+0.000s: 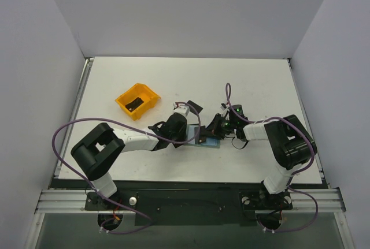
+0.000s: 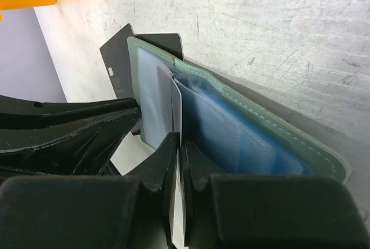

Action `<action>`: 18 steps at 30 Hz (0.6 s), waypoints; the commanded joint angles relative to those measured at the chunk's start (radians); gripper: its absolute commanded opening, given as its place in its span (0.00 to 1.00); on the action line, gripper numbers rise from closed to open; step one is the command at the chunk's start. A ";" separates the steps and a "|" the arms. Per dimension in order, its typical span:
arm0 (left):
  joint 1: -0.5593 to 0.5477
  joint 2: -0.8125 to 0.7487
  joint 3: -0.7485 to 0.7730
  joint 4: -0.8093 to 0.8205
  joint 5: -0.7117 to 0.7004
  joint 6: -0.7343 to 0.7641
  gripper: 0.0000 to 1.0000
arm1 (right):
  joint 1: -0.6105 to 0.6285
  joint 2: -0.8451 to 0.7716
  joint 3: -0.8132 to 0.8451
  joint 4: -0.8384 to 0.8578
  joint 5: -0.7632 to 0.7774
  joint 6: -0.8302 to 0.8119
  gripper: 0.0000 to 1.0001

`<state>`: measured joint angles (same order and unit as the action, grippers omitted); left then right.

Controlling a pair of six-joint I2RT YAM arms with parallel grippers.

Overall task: Put the credit cards into the card holder
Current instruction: Insert the credit card into the card holder.

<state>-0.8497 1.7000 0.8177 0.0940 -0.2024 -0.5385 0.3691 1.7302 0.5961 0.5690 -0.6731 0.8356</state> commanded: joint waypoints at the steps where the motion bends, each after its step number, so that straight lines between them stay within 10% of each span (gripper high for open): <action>1: 0.005 0.035 -0.002 -0.010 0.026 0.008 0.20 | 0.007 0.035 -0.016 -0.066 0.070 -0.030 0.00; 18: -0.026 0.046 -0.018 0.026 0.066 -0.011 0.05 | 0.068 0.060 -0.024 0.035 0.136 0.069 0.00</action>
<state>-0.8494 1.7058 0.8173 0.1120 -0.1913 -0.5381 0.4053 1.7489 0.5953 0.6212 -0.6247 0.9031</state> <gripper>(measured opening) 0.071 0.005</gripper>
